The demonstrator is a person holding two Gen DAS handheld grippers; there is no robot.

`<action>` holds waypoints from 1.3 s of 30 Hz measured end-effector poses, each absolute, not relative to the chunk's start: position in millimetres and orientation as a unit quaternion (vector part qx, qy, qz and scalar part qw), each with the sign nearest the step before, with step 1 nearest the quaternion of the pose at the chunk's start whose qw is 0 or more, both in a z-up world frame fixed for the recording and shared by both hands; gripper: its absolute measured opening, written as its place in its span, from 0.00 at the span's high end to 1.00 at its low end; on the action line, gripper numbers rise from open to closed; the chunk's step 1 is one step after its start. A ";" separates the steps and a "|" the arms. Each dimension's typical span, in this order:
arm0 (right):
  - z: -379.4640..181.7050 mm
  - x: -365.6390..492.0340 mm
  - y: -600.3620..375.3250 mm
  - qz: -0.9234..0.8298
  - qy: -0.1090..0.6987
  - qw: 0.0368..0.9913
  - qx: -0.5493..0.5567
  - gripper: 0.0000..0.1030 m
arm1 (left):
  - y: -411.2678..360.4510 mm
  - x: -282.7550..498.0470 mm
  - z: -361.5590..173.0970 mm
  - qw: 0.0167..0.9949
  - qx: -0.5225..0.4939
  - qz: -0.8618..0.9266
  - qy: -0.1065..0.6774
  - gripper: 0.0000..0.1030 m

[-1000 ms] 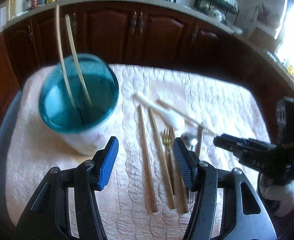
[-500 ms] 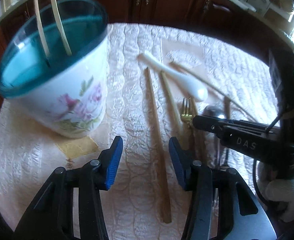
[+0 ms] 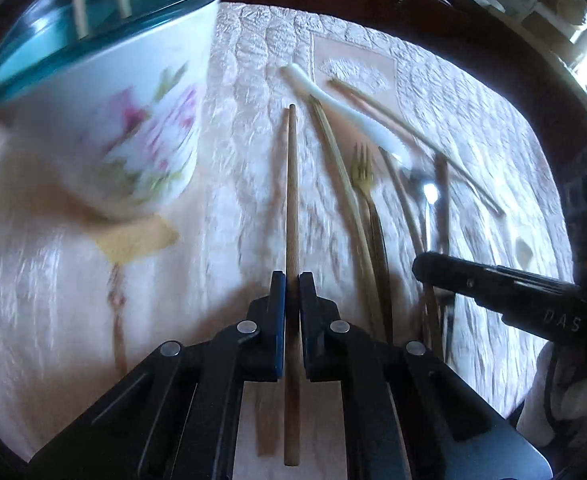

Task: Organize utensils
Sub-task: 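Return to the table and grasp a chopstick with each tool, then lift both held chopsticks upright off the table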

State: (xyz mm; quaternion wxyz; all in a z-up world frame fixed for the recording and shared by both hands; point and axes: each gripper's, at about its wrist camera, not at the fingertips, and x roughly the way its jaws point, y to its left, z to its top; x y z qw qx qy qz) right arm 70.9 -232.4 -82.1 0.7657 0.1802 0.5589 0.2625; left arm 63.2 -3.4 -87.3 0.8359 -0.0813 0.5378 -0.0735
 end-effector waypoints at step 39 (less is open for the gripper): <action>-71.3 78.8 -170.7 0.298 0.546 0.779 0.079 0.94 | -9.1 92.5 -90.0 0.835 -0.033 -0.080 0.543 0.95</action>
